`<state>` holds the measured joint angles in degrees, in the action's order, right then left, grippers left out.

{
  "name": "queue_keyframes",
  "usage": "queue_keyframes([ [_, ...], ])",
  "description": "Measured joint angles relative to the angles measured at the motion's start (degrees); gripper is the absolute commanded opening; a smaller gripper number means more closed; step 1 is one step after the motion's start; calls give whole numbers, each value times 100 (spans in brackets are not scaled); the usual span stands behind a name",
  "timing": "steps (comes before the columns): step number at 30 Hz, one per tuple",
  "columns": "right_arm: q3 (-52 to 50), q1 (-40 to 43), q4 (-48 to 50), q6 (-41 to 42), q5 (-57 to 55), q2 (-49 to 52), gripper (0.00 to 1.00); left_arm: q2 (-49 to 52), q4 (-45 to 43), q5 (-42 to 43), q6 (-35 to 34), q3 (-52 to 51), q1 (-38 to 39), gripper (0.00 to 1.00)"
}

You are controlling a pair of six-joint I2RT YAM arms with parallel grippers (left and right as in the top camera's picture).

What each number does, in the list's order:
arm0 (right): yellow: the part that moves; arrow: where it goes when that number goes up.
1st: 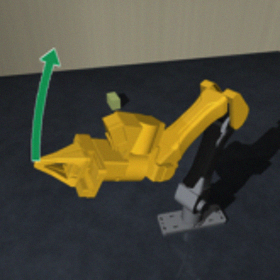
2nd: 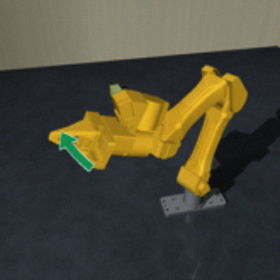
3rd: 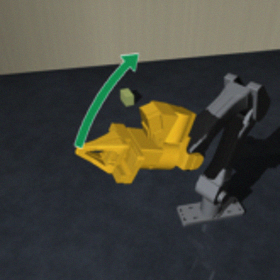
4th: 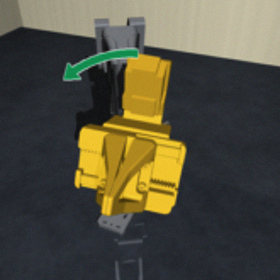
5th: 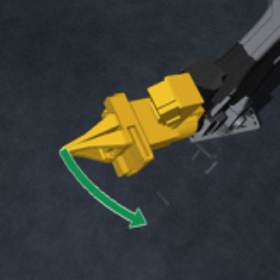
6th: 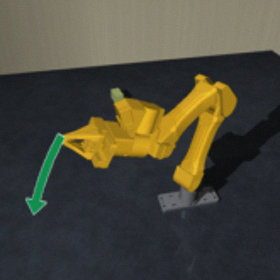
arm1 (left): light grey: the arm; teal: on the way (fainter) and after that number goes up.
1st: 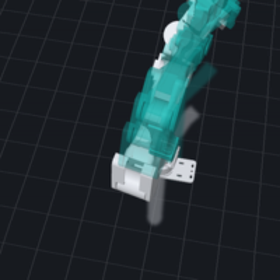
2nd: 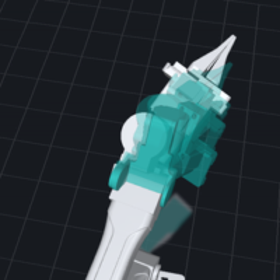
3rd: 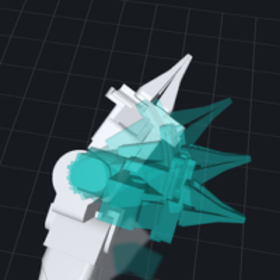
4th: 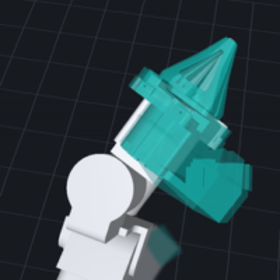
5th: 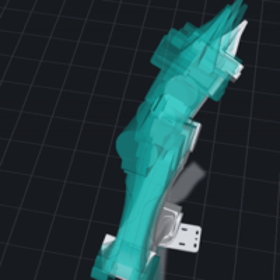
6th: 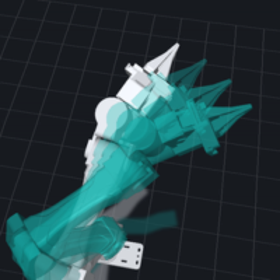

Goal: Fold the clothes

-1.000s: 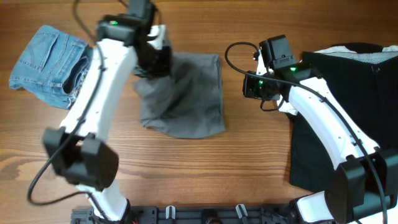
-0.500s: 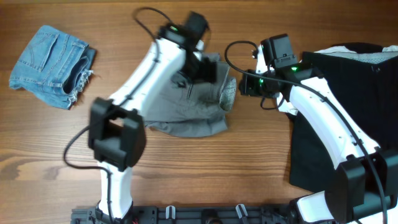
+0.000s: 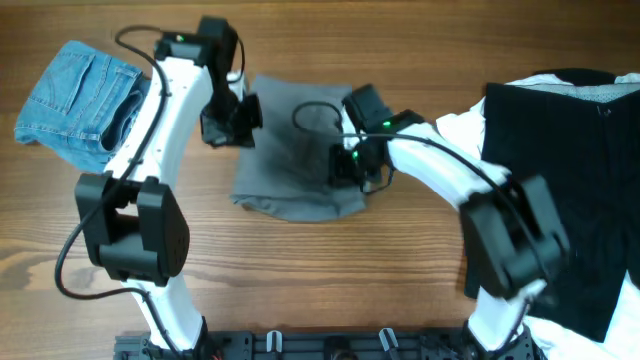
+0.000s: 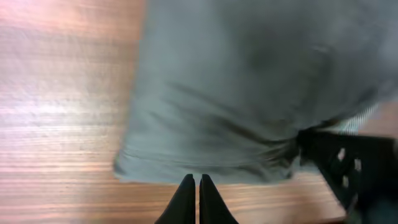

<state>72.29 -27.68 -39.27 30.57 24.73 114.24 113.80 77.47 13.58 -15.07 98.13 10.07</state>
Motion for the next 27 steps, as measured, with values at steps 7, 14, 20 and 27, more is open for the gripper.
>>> queue_keyframes([
  [7,125,229,-166,199,455,160,12,2,-1180,474,79,-1648,55,25],
  [14,9,229,-168,-286,356,-369,20,-284,-3630,822,-426,-3228,9,4],
  [20,2,195,85,-634,315,-1714,26,-120,-5021,391,-562,-2975,-437,12],
  [27,7,98,723,-691,264,-1738,27,85,-2693,-68,468,-444,-837,77],
])
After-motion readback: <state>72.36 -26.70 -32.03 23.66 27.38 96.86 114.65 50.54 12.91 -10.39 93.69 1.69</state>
